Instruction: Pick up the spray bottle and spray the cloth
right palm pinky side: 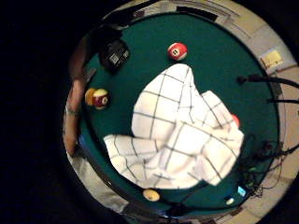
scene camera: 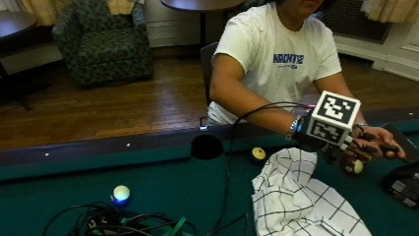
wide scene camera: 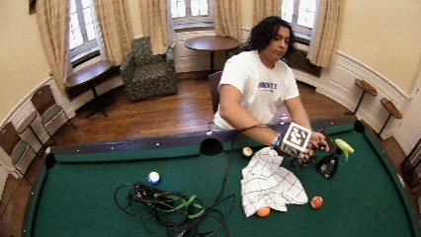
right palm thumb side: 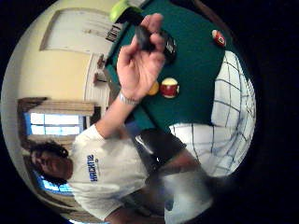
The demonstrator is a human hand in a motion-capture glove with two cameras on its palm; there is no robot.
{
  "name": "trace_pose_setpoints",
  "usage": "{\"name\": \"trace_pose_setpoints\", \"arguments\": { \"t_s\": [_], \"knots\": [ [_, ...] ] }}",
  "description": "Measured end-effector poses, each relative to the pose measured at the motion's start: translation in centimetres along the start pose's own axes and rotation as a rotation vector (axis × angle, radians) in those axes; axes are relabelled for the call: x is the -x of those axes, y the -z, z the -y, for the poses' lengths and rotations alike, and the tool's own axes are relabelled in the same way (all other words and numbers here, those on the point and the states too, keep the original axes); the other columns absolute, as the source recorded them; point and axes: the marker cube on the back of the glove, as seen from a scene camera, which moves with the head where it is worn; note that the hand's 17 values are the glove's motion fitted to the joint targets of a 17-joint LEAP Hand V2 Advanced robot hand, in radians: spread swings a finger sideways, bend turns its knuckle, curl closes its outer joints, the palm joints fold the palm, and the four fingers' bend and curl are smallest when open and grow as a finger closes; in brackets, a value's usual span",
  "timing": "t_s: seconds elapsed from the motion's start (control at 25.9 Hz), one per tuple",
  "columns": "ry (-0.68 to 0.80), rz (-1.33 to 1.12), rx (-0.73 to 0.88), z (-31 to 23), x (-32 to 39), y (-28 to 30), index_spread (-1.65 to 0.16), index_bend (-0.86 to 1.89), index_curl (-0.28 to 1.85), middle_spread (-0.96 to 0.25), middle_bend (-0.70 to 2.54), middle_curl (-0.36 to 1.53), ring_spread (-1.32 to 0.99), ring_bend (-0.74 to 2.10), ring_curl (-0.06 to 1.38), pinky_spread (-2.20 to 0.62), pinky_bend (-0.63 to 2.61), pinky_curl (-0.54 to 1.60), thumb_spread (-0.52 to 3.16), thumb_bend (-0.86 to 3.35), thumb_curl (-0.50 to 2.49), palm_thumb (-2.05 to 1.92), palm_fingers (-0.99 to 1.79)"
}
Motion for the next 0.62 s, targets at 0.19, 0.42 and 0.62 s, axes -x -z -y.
{"name": "trace_pose_setpoints", "arguments": {
  "t_s": [0.19, 0.42, 0.62],
  "knots": [
    [0.051, -0.07, 0.019, -3.8, 1.9, 2.2, -0.46, 0.13, 0.29, -0.18, 0.18, 0.34, -0.15, 0.34, 0.34, 0.19, 0.39, 0.38, 0.92, -0.04, 0.42, 0.43, 0.29],
    [0.094, -0.118, 0.047, -7.5, 3.8, 3.8, -0.46, 0.13, 0.28, -0.17, 0.18, 0.34, -0.15, 0.35, 0.33, 0.2, 0.4, 0.37, 0.92, -0.04, 0.4, 0.41, 0.29],
    [0.134, -0.144, 0.03, -9.5, 4.7, 4.9, -0.46, 0.13, 0.27, -0.17, 0.18, 0.33, -0.15, 0.35, 0.33, 0.2, 0.42, 0.37, 0.93, -0.03, 0.38, 0.41, 0.3]
  ]
}}
